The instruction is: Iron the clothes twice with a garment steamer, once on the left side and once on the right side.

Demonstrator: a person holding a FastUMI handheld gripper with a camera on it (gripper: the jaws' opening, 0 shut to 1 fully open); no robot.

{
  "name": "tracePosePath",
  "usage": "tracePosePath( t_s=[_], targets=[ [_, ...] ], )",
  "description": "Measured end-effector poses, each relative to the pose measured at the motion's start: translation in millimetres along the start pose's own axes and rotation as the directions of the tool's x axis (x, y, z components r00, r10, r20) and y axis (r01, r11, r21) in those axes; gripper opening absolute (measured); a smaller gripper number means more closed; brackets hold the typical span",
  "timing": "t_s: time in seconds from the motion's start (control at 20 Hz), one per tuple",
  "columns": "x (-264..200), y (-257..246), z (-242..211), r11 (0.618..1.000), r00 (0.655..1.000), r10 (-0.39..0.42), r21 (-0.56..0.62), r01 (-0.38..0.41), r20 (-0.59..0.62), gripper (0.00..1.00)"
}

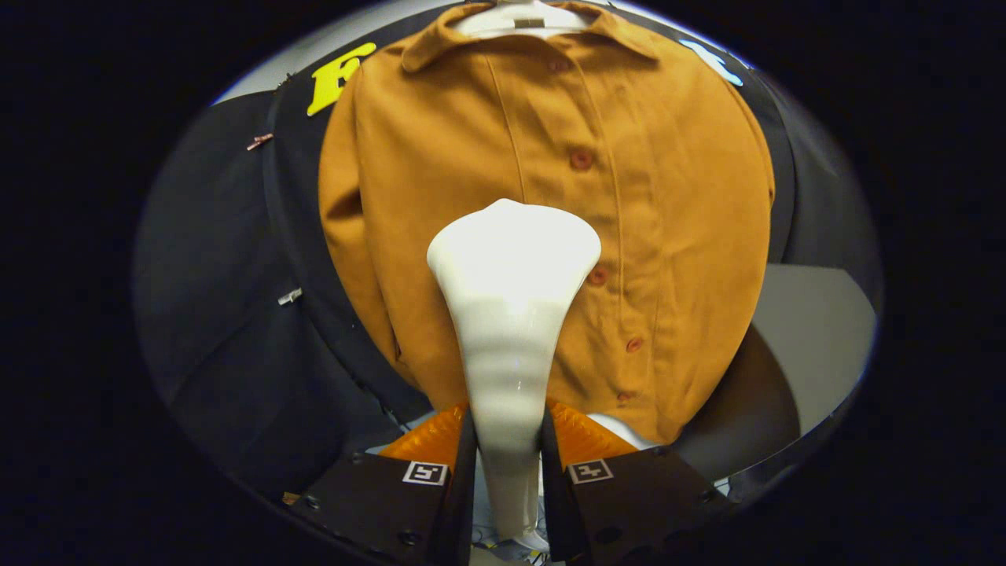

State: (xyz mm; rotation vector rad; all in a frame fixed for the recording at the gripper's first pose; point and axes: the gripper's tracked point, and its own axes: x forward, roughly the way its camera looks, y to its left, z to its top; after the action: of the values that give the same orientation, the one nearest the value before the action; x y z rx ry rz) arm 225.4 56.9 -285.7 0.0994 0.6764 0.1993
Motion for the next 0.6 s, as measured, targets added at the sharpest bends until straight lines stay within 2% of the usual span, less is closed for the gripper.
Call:
tracePosePath(
  t_s=[0.3, 0.6],
  targets=[
    [-43, -41, 65, 0.999, 0.980, -0.032, -0.001, 0.033, 0.197, 0.41],
    [-81, -72, 118, 0.998, 0.932, -0.059, 0.002, 0.062, 0.358, 0.40]
  ],
)
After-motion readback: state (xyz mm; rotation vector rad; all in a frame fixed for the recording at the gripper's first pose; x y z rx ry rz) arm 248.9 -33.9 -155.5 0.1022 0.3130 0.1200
